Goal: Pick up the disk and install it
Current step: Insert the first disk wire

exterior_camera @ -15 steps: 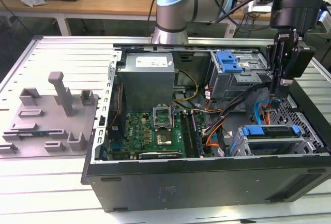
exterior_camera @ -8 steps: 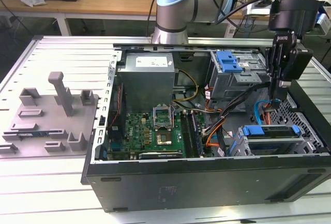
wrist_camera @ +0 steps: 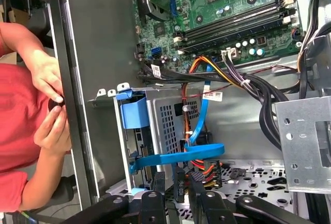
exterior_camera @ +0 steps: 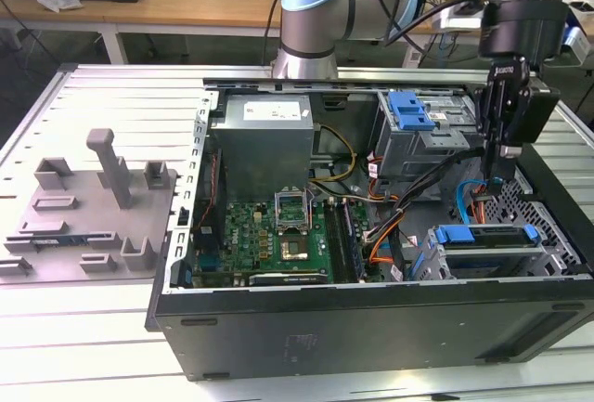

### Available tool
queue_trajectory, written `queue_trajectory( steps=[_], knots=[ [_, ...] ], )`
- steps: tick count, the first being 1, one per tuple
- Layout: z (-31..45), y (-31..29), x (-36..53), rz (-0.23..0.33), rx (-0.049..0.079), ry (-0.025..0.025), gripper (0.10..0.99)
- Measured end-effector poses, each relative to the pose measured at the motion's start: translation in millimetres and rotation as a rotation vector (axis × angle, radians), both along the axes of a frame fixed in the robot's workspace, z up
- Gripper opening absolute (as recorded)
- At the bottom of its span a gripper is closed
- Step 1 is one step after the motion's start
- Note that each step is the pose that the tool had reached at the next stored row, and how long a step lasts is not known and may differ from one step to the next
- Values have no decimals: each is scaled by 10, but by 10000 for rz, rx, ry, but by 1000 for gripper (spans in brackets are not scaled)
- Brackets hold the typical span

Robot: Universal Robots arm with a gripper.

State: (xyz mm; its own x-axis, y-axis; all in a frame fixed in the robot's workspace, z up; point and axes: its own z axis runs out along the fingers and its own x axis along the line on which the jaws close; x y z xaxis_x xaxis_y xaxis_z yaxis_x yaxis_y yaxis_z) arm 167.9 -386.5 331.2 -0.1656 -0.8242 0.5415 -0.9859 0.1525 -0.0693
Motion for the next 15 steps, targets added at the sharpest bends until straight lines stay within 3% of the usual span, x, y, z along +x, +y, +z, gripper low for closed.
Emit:
queue_trajectory(
  steps=[6,7,9,15],
  knots=[
    [-3,1,-2,-1,-32,-1,314],
    [-3,1,-2,-1,-36,-1,302],
    [-6,1,-2,-1,-50,-1,169],
    [-9,0,-2,-1,-57,0,165]
  ],
)
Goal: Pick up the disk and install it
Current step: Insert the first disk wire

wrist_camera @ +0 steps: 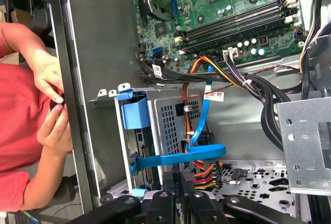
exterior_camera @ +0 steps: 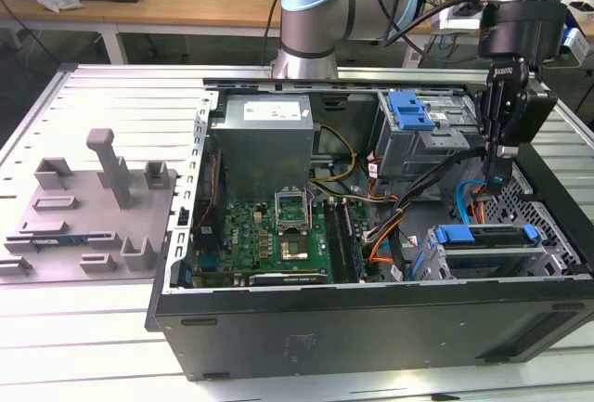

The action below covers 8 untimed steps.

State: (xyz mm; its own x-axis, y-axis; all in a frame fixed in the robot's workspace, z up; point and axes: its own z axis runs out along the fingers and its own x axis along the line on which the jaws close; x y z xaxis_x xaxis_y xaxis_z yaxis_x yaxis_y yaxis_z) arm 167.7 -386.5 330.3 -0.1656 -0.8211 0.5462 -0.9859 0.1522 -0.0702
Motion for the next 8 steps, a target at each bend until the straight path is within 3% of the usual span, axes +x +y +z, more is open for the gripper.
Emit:
queue_trajectory(
  steps=[1,5,8],
  knots=[
    [-2,-3,0,0,10,1,165],
    [34,-83,11,-2,253,0,165],
    [126,-146,15,0,567,0,165]
  ],
)
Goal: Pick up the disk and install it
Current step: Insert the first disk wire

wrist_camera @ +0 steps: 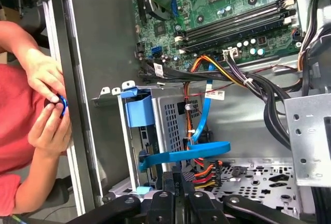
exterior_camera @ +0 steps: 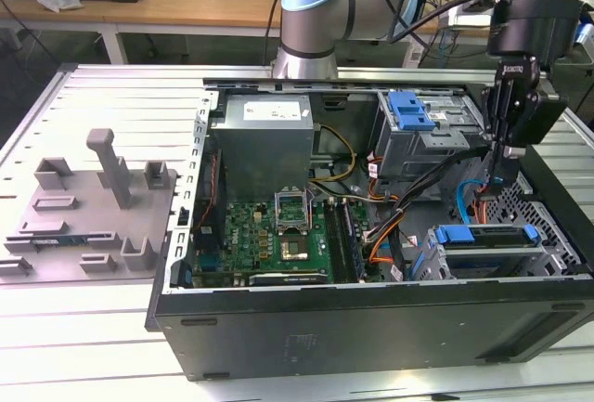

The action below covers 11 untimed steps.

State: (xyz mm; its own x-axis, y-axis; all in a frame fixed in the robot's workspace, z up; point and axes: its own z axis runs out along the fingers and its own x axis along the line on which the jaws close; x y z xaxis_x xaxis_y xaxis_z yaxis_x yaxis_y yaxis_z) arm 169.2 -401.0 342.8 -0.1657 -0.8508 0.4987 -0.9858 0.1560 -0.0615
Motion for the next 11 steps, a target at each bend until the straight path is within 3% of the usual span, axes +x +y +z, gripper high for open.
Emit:
queue_trajectory(
  steps=[1,4,5,6,11],
  knots=[
    [14,-16,0,-1,78,0,165],
    [49,-88,0,1,552,0,165],
    [52,-106,0,0,611,0,165],
    [55,-161,0,0,660,0,165],
    [57,-315,0,0,750,0,165]
  ],
)
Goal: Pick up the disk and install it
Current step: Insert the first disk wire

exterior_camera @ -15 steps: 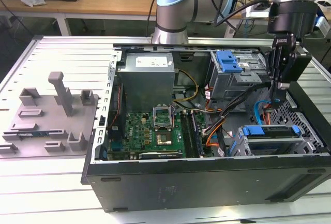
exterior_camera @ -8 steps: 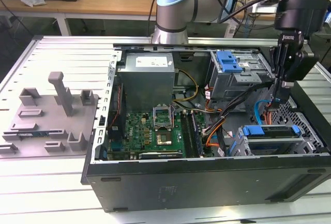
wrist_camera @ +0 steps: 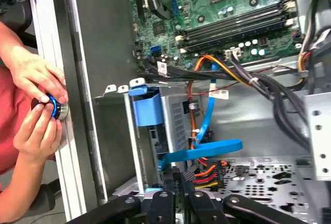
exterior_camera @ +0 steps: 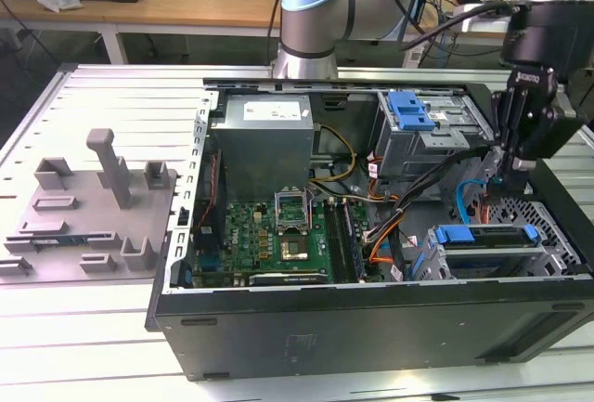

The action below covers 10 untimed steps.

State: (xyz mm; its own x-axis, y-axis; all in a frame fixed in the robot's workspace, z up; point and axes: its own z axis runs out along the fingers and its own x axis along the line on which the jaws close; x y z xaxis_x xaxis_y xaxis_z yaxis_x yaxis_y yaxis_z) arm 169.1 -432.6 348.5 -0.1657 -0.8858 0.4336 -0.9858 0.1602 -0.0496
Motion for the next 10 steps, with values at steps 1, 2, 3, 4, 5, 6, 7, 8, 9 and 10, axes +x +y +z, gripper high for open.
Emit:
queue_trajectory(
  steps=[1,2,3,4,5,6,7,8,9,10],
  knots=[
    [1,-32,0,1,30,0,165],
    [1,-70,0,0,124,-1,165],
    [0,-97,0,0,328,-1,165],
    [1,-114,0,1,480,-1,165],
    [0,-156,0,1,875,-3,165],
    [1,-186,-1,1,1160,-5,165],
    [1,-201,0,1,1276,-5,165],
    [0,-216,-1,1,1398,-7,165],
    [1,-239,-1,1,1581,-9,165],
    [1,-254,-1,1,1690,-10,165]
  ],
)
